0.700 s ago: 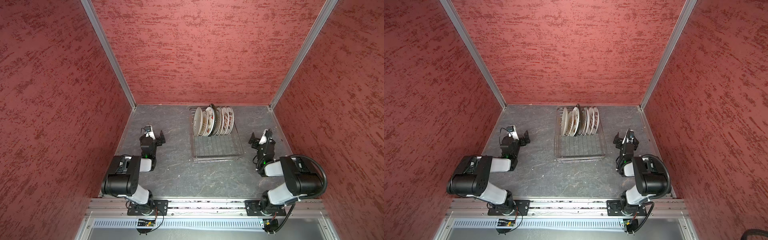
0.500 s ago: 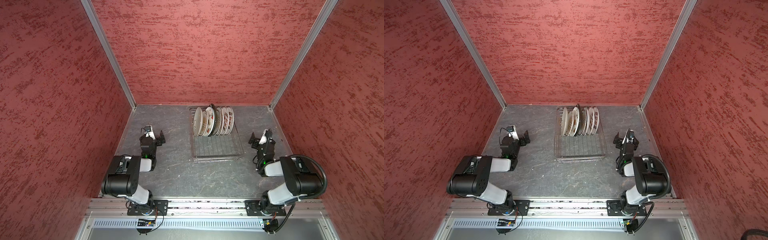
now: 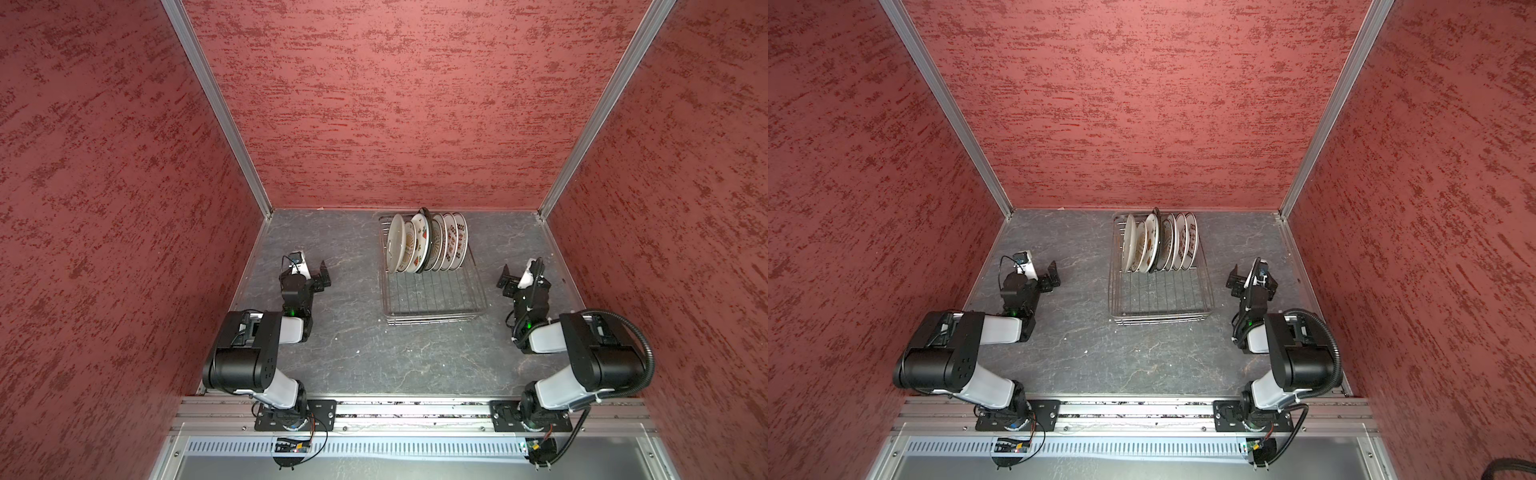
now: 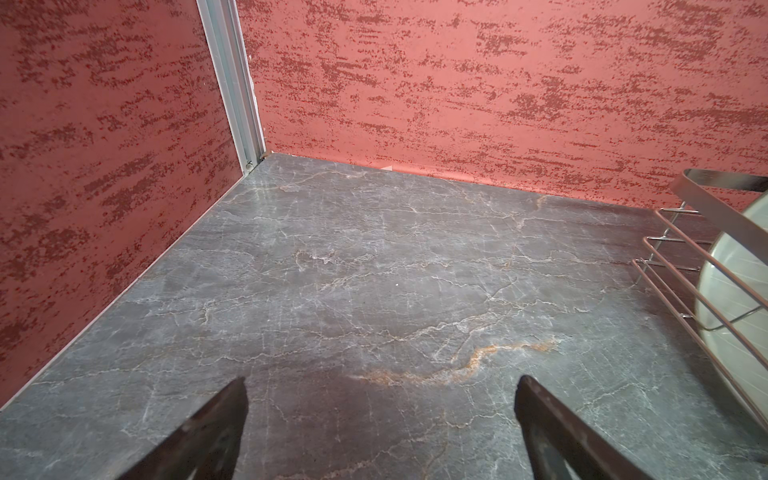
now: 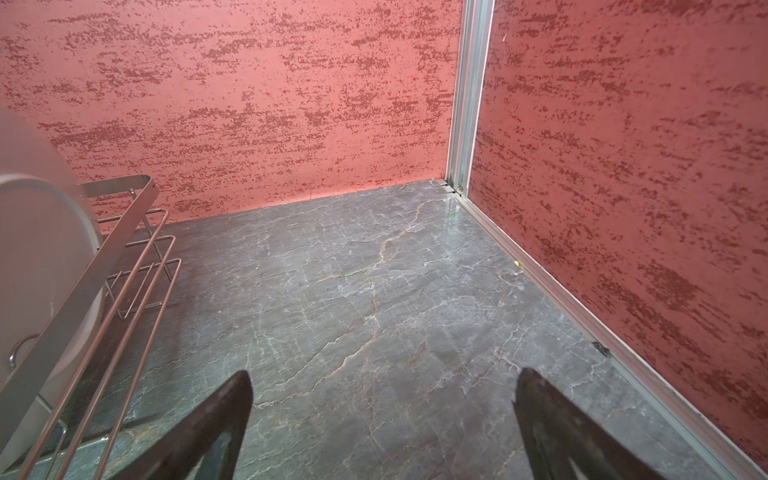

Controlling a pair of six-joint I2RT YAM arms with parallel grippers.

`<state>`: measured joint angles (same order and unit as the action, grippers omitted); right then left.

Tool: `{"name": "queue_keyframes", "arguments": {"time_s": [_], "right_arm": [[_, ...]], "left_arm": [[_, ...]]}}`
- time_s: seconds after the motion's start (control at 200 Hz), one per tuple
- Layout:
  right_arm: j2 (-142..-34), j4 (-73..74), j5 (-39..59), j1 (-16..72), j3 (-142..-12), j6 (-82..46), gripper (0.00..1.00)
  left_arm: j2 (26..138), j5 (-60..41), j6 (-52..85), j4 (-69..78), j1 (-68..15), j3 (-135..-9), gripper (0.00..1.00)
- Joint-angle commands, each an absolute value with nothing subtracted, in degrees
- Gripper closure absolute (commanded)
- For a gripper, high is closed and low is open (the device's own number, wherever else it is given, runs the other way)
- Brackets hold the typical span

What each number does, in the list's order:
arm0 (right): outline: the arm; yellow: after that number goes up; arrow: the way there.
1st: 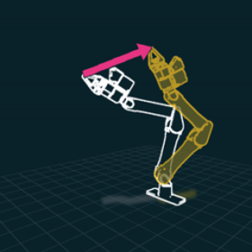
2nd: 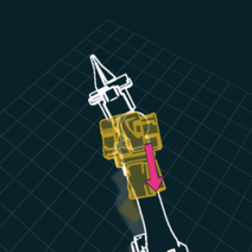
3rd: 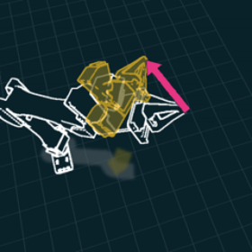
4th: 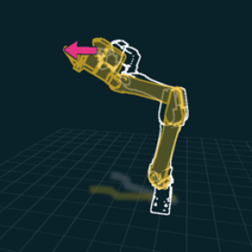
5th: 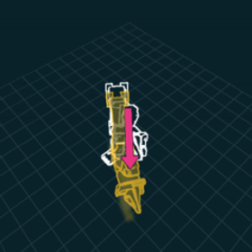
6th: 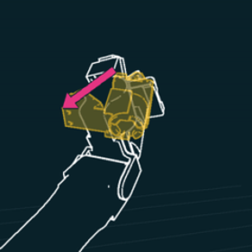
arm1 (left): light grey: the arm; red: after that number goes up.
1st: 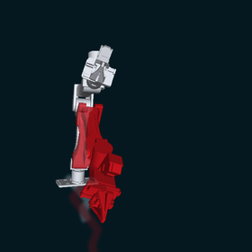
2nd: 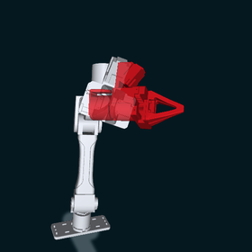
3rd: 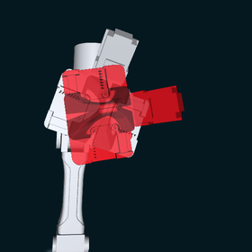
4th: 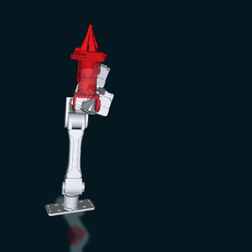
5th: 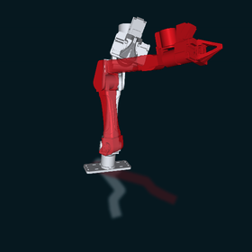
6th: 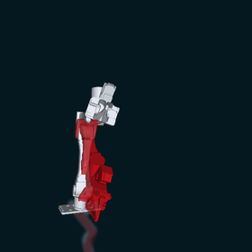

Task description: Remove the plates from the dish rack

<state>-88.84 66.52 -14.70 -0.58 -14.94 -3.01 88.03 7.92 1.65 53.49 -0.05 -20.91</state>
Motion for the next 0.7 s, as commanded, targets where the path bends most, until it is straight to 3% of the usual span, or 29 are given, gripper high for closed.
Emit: {"name": "queue_keyframes", "arguments": {"time_s": [0.0,0.696], "right_arm": [[-88.7,67.7,-13.4,-0.7,-15.5,-2.4,0.01],[-88.6,68.0,-13.4,-0.7,-15.3,-2.3,0.01]], "left_arm": [[88.0,7.7,1.1,53.1,0.1,-21.0,0.01],[87.8,7.3,0.5,54.8,-0.2,-20.0,0.01]]}}
